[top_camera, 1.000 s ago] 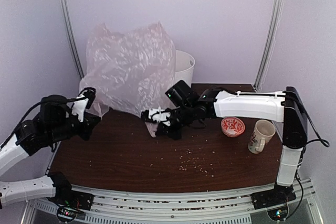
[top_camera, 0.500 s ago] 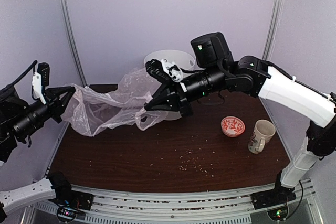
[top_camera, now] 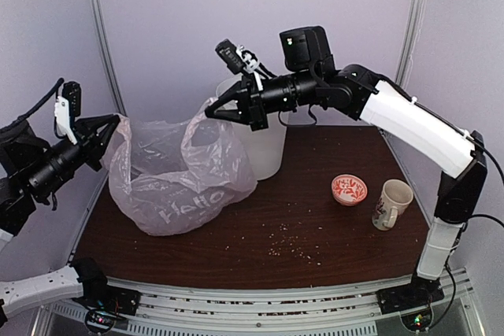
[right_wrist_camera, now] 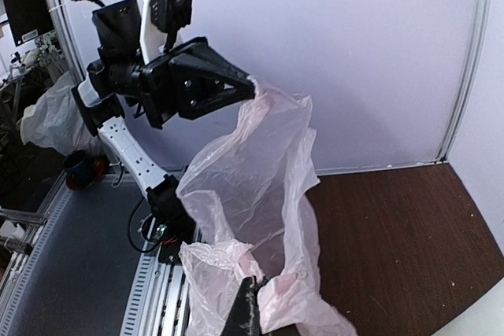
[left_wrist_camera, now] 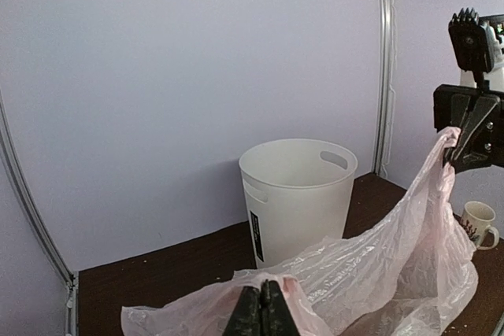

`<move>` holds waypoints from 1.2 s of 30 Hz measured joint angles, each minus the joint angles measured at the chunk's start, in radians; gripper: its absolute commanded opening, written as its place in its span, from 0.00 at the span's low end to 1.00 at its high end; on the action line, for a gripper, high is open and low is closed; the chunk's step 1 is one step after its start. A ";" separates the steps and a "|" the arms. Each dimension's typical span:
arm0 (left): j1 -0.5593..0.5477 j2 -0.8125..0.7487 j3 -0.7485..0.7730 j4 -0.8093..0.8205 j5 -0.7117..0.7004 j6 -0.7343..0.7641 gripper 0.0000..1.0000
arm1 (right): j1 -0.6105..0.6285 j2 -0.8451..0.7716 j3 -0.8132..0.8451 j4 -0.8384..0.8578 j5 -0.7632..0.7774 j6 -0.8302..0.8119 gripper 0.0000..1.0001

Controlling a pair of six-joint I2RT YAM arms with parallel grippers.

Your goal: Put the trash bags into the trash bin

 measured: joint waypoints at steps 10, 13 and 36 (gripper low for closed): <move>-0.002 0.165 -0.006 0.150 -0.267 0.143 0.00 | -0.097 0.084 0.051 0.045 0.058 0.095 0.06; -0.002 0.137 -0.048 0.190 -0.381 0.171 0.00 | -0.107 0.077 -0.012 0.047 0.060 0.094 0.10; 0.016 -0.031 -0.193 0.352 -0.690 0.227 0.00 | -0.335 -0.035 -0.077 0.024 0.279 0.045 0.32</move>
